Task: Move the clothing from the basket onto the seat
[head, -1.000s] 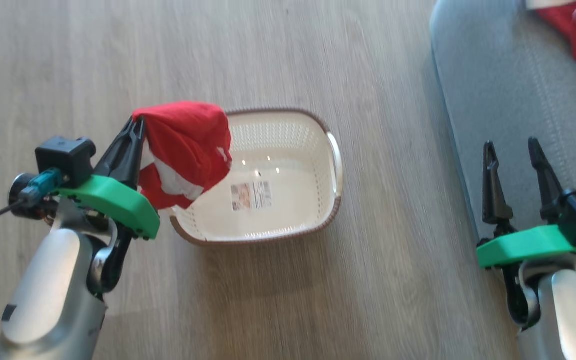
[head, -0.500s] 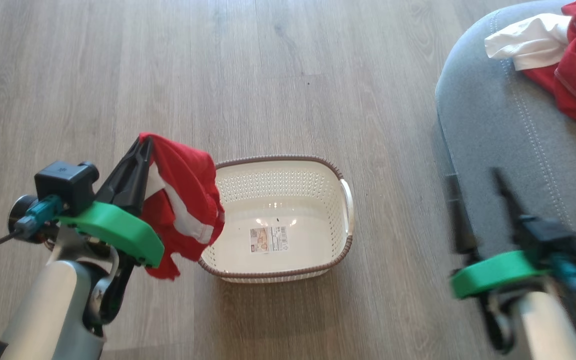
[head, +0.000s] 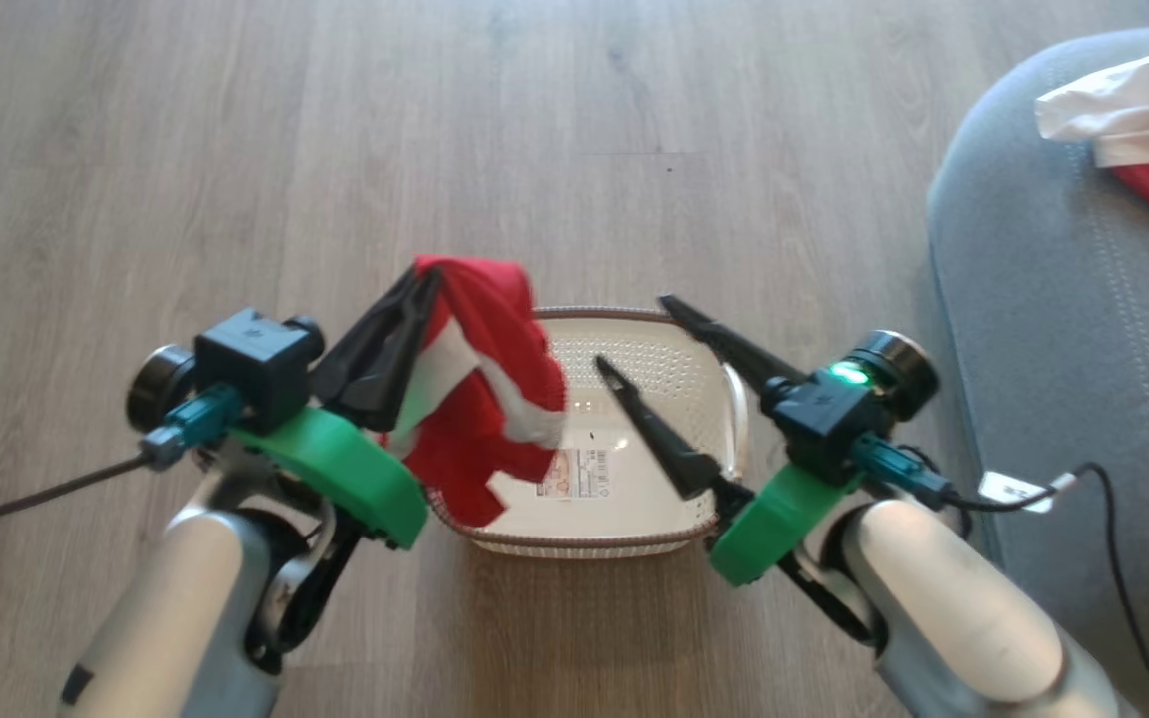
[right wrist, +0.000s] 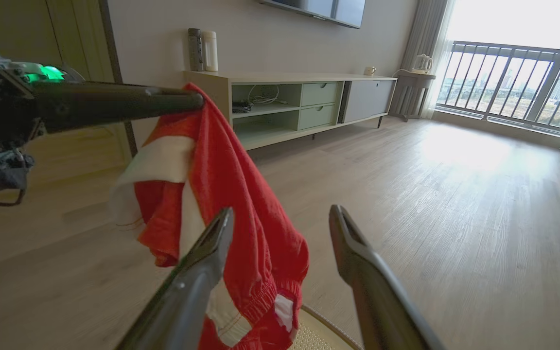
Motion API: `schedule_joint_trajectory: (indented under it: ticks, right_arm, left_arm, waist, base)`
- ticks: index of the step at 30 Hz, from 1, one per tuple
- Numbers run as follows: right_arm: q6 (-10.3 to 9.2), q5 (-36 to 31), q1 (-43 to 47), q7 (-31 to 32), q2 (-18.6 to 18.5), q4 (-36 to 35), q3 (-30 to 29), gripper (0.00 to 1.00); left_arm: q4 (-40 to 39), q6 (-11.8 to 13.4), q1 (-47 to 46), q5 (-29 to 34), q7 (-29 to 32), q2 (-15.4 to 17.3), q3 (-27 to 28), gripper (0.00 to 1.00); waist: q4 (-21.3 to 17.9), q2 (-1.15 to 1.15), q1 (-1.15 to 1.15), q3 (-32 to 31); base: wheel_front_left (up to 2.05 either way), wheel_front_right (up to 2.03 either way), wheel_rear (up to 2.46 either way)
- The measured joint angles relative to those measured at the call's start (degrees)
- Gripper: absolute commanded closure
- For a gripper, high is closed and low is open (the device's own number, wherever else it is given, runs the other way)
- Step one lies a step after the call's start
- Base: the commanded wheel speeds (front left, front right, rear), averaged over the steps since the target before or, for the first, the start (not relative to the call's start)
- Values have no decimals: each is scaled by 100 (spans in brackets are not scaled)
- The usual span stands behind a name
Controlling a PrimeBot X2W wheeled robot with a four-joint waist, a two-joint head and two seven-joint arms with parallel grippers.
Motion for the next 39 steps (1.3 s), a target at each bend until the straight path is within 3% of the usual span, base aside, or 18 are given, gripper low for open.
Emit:
schedule_joint_trajectory:
  ticks: [7, 20, 21, 24, 25, 27, 28, 30, 39]
  right_arm:
    - [0, 394, -525, 18, -137, 78, 780, 0]
    - [0, 962, -786, 15, -127, 542, 1180, 0]
    - [0, 988, -799, 14, -126, 584, 1206, 12]
    - [0, 1121, -881, 7, -122, 670, 1335, 91]
    - [0, 1204, -898, 7, -116, 679, 1379, 100]
    - [0, 1326, -923, 7, -116, 682, 1478, 100]
    - [0, 1360, -931, 5, -118, 686, 1483, 100]
    - [0, 1402, -973, -12, -131, 702, 1472, 100]
    - [0, 1400, -1018, -43, -393, 543, 1044, 100]
  left_arm:
    - [-113, -112, -64, 4, 90, -100, -339, 100]
    - [-520, -290, -62, 46, 287, -194, -857, 100]
    - [-526, -290, -62, 47, 291, -194, -876, 100]
    - [-556, -308, -60, 44, 342, -194, -937, 100]
    - [-559, -308, -60, 44, 342, -194, -951, 100]
    - [-569, -308, -57, 44, 343, -192, -956, 100]
    - [-569, -307, -57, 44, 343, -190, -956, 72]
    - [-568, -305, -57, 44, 341, -180, -949, 0]
    - [-503, -248, -46, 44, 263, -145, -876, 0]
  waist:
    - [190, 0, 0, -23]
    - [336, 0, 0, -14]
    - [341, 0, 0, -12]
    - [348, 0, 0, -10]
    - [346, 0, 0, -13]
    - [329, 0, 0, 0]
    - [317, 0, 0, 8]
    - [284, 0, 0, 25]
    - [-14, 0, 0, 94]
  base:
    - [0, 0, 0]
    - [0, 0, 0]
    - [0, 0, 0]
    - [0, 0, 0]
    - [0, 0, 0]
    - [0, 0, 0]
    - [0, 0, 0]
    - [0, 0, 0]
    - [0, 0, 0]
